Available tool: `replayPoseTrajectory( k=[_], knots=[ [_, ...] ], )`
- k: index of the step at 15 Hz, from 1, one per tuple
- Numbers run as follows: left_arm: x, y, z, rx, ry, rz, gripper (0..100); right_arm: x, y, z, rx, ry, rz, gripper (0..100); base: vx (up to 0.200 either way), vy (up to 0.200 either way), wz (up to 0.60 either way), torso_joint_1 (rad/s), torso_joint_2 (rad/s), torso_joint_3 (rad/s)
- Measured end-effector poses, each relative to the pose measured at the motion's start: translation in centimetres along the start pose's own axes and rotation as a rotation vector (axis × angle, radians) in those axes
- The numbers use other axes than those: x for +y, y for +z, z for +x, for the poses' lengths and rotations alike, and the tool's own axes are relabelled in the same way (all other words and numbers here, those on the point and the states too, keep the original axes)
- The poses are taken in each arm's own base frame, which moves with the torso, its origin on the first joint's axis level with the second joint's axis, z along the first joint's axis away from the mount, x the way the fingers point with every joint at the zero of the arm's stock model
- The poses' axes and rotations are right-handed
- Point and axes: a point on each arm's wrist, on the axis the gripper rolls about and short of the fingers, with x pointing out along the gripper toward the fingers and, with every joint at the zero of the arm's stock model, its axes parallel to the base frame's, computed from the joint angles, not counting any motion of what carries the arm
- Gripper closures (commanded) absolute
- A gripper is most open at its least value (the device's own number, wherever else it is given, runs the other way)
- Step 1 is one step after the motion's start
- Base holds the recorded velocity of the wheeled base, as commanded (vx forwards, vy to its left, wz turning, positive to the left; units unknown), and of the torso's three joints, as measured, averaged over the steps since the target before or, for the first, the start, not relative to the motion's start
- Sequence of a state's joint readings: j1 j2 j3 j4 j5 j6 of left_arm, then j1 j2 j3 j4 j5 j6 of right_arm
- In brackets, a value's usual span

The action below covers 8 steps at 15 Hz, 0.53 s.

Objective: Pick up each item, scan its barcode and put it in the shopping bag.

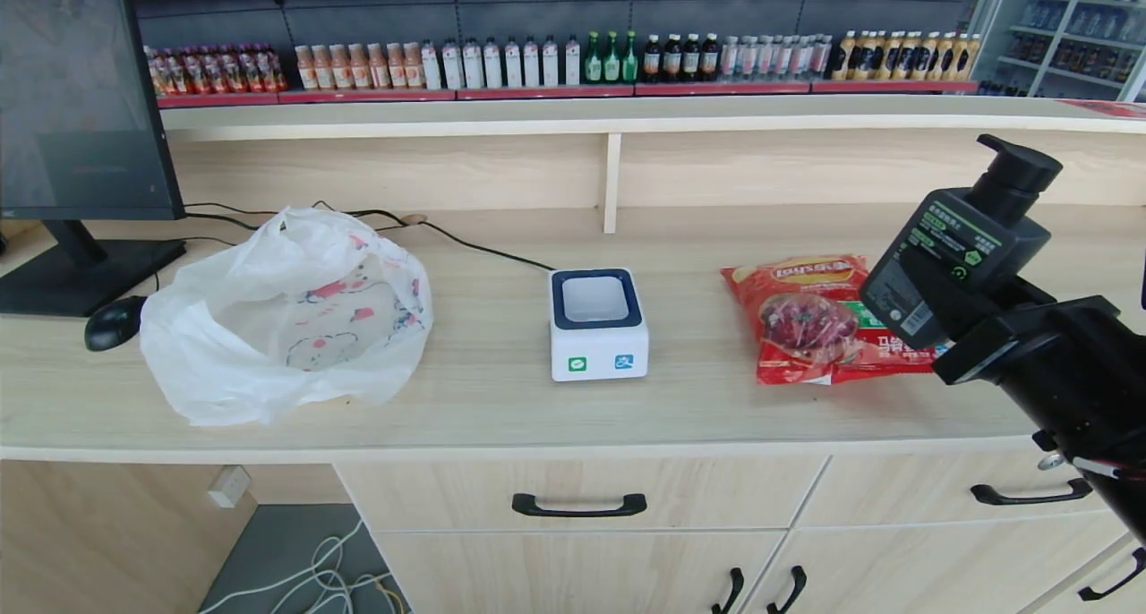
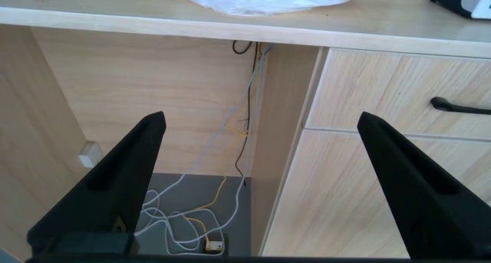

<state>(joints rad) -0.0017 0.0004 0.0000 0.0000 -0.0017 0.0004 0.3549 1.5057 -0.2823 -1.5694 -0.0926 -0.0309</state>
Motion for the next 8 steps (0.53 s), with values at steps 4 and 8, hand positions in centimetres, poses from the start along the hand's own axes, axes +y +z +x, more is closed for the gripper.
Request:
replayPoseTrajectory(
  k=[4, 8],
  knots=[
    [0.00, 0.00, 0.00, 0.000, 0.000, 0.000, 0, -0.40, 0.42, 0.46, -0.024, -0.019, -0.001, 100, -0.100, 0.000, 0.00, 0.001, 0.00, 0.000],
    [0.00, 0.00, 0.00, 0.000, 0.000, 0.000, 0, -0.37, 0.91, 1.00, -0.054, -0.018, 0.019, 100, -0.200, 0.000, 0.00, 0.001, 0.00, -0.002]
  ],
)
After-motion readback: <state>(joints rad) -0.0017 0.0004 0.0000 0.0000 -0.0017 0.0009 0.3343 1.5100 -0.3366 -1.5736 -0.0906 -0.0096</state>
